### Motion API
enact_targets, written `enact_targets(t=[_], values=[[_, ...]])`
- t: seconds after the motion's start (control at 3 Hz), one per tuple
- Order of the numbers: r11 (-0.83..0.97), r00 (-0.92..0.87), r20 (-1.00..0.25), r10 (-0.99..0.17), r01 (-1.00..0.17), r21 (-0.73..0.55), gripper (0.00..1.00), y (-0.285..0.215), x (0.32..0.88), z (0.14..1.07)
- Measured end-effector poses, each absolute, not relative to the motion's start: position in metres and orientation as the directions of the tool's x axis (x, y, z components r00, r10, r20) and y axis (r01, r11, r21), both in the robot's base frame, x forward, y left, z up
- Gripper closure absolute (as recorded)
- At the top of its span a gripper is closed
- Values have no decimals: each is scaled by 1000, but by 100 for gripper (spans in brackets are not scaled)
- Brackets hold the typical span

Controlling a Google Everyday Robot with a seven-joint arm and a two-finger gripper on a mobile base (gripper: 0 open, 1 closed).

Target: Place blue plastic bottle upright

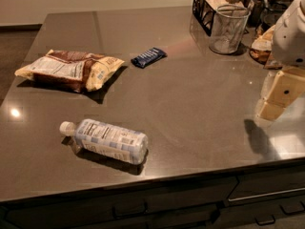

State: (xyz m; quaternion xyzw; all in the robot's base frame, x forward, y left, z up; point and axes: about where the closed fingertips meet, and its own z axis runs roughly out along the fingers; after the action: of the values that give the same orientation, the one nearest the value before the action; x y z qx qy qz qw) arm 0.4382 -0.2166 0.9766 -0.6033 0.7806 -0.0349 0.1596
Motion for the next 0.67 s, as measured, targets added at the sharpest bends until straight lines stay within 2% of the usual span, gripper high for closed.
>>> enact_targets(t=[0.33,0.67], values=[[270,-221,-207,-953,-931,-247,0,-217,438,977],[265,-223,-200,-954,-939,-220,0,-196,436,975]])
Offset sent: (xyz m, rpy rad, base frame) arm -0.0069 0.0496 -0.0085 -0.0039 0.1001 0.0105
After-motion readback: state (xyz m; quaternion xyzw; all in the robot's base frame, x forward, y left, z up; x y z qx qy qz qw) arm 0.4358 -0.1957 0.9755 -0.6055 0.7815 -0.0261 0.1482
